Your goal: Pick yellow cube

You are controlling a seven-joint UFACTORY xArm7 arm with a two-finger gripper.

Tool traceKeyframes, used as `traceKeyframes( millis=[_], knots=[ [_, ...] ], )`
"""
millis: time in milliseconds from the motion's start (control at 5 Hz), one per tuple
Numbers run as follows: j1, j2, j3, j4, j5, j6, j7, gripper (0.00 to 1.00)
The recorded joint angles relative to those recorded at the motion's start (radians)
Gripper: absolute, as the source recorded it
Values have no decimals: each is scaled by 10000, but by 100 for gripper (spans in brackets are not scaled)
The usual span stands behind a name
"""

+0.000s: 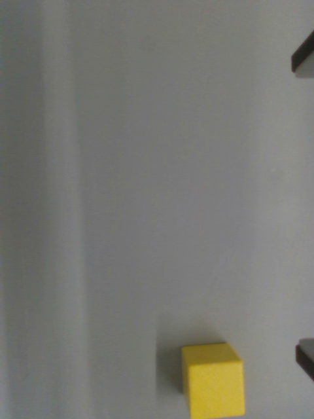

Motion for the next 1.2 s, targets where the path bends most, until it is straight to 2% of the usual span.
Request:
traceKeyframes(
  millis=[200, 400, 600, 800, 1000, 1200],
  knots=[
    [125, 299, 91, -128, -22, -437, 160, 0],
    [125, 299, 91, -128, -22, -437, 160, 0],
    [257, 617, 187, -264, -44, -904, 332, 0],
    [257, 617, 187, -264, -44, -904, 332, 0],
    [392, 940, 285, -402, -68, -1377, 505, 0],
    [392, 940, 285, -402, -68, -1377, 505, 0]
  ],
)
